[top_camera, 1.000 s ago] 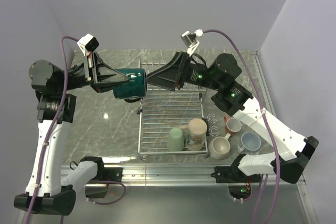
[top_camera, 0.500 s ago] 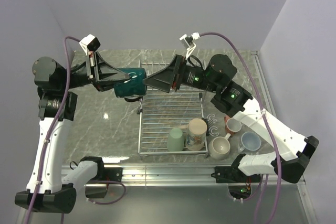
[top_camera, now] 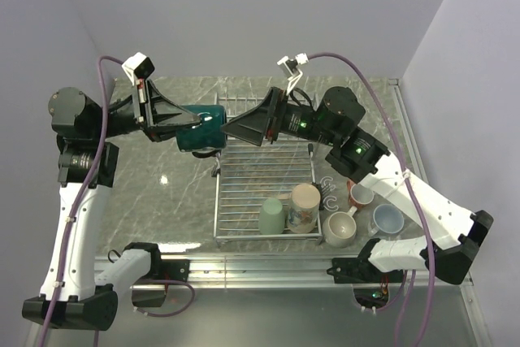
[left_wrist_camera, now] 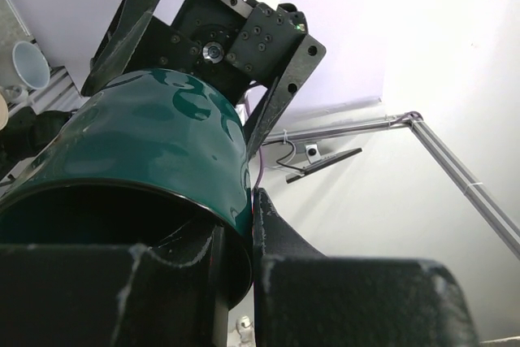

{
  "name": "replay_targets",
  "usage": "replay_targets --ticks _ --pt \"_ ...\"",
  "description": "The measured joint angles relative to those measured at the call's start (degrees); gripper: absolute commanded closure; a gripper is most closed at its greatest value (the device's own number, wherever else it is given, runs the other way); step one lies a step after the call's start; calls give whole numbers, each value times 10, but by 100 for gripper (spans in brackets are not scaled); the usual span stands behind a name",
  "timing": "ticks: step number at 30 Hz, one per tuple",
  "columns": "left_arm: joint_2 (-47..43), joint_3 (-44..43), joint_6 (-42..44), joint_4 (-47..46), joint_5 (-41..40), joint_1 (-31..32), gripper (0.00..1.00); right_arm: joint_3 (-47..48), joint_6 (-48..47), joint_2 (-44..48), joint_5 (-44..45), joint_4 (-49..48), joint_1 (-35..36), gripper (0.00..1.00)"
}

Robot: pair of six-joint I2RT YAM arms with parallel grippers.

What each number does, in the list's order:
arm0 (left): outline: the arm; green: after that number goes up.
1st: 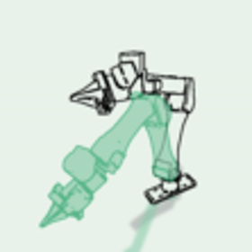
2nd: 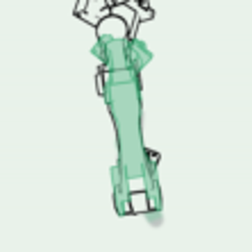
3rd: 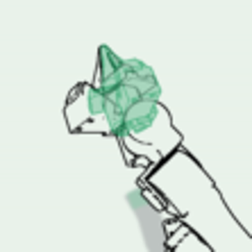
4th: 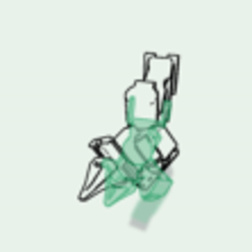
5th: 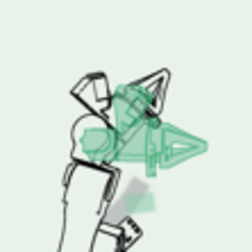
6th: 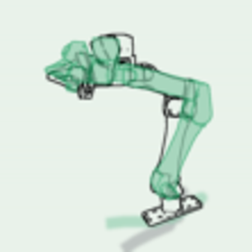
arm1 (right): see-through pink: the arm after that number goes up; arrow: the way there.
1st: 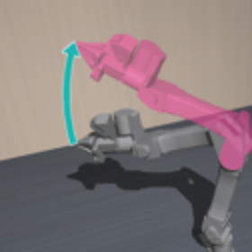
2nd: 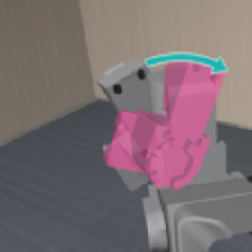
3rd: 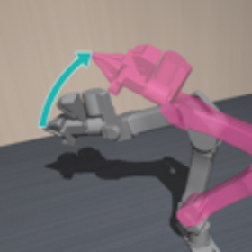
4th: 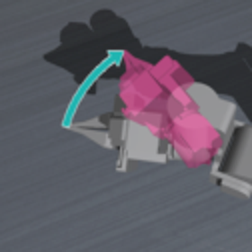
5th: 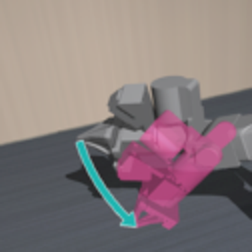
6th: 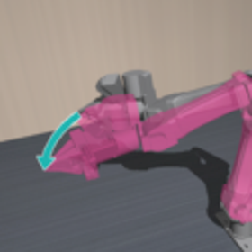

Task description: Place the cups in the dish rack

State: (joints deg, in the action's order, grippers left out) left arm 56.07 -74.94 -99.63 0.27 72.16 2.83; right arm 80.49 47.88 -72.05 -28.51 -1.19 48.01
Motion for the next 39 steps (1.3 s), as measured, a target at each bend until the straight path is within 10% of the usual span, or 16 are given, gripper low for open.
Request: replay_targets --ticks 34,37,39 --pt "-19 34 34 27 -20 9 100 -24 82 -51 -60 -110 0 0" --pt "-25 38 45 41 -23 10 100 -25 81 -51 -66 -103 0 7" --pt "-30 45 47 44 -24 11 100 -33 80 -48 -69 -103 0 28"
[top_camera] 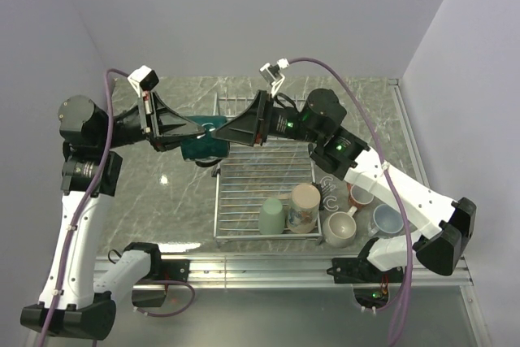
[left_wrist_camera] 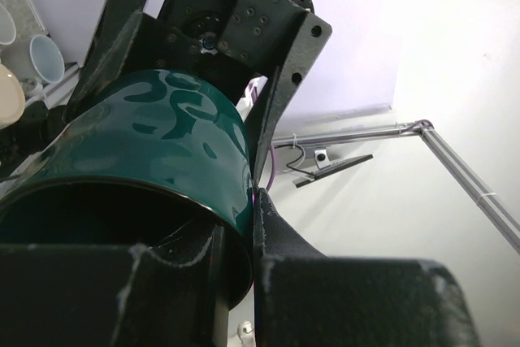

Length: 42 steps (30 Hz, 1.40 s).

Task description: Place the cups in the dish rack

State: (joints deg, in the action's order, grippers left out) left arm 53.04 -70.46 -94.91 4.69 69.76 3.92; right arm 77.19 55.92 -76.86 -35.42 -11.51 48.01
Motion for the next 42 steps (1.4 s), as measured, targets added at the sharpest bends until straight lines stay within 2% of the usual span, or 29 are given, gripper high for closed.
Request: replay_targets --ticks 1,2,4,5,6,10,14,18,25,28,30,36,42 --pt "-2 3 2 4 1 1 100 -7 1 3 -1 -2 0 36" --pt "-2 5 5 8 2 2 99 -13 2 6 -2 -4 0 58" --pt "-2 8 12 17 4 4 99 -23 5 10 -2 -10 0 79" --pt "-1 8 15 22 4 5 99 -26 8 10 -2 -11 0 98" --pt "0 8 17 25 4 5 99 -27 9 10 -2 -11 0 100" --pt "1 10 24 32 4 5 89 -27 11 10 -2 -7 0 100" --pt "1 15 36 36 -2 4 58 -27 10 10 -1 1 0 100" --pt "5 25 49 47 -17 4 42 -27 6 12 -5 12 0 100" --pt "8 25 103 112 -25 3 39 -26 -11 26 -1 43 0 100" --pt "18 4 159 185 -36 2 39 -26 -25 35 2 71 -3 100" --pt "35 -29 220 269 -56 -1 40 -24 -39 41 6 100 -7 100" --pt "91 -117 385 498 -179 -21 40 -7 -107 66 24 205 -25 100" --pt "105 -132 458 604 -280 -26 43 -8 -151 116 33 273 -41 100"
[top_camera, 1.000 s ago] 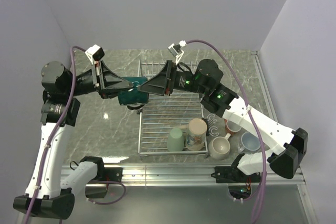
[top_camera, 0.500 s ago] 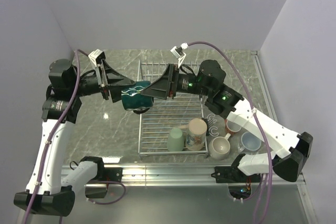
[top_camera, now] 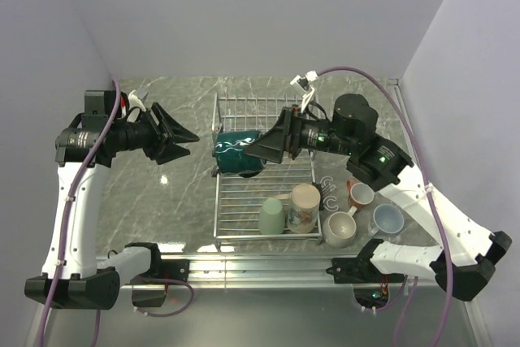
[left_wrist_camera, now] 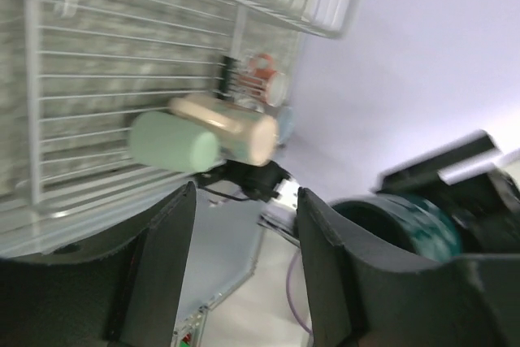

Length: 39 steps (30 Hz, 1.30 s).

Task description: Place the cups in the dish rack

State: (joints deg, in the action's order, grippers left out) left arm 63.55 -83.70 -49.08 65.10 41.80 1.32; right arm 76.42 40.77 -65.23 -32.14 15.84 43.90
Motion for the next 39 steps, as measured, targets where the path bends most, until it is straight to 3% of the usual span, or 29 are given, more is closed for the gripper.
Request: replay_targets --ticks 7,13,17,25,39 --pt "0 0 31 81 -136 0 48 14 -31 0 21 49 3 100" --pt "0 -10 38 109 -223 0 48 178 -126 -135 132 208 90 100" --pt "-2 -11 40 112 -248 0 48 240 -162 -209 183 277 149 100" --pt "-38 -3 44 116 -278 0 47 248 -184 -303 270 386 194 100" --pt "-50 -2 44 122 -298 7 48 246 -183 -382 316 415 235 100"
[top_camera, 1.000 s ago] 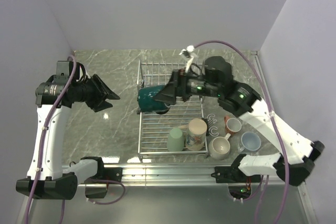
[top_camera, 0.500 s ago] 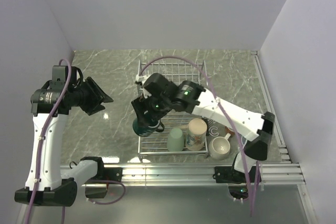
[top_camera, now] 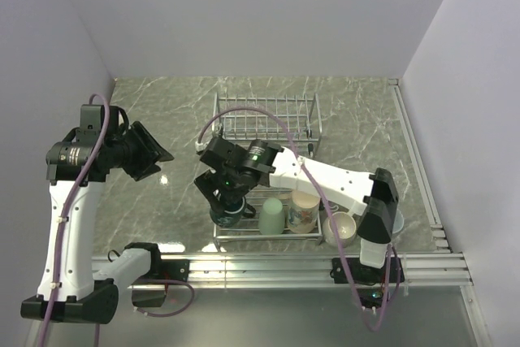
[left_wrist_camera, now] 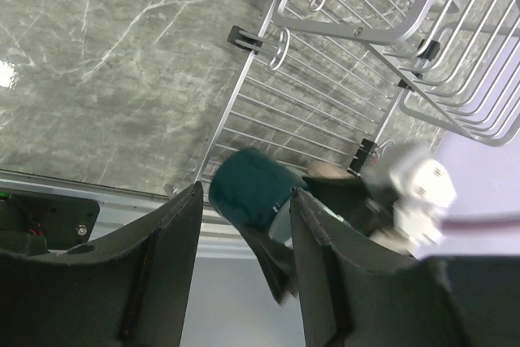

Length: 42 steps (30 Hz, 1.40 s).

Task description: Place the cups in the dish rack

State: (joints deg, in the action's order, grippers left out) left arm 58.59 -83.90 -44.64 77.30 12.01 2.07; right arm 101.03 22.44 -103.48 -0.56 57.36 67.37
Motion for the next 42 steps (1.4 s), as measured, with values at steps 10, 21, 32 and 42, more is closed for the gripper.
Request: replay_targets --ticks 10,21,32,42 --pt "-2 0 0 0 -8 25 49 -5 7 -55 47 12 4 100" --pt "-7 0 0 1 -24 51 49 -8 11 -69 64 21 13 100" --pt "-2 0 0 1 -34 60 50 -8 4 -75 50 25 51 100" --pt "3 0 0 1 -39 63 50 -21 5 -69 52 11 51 11"
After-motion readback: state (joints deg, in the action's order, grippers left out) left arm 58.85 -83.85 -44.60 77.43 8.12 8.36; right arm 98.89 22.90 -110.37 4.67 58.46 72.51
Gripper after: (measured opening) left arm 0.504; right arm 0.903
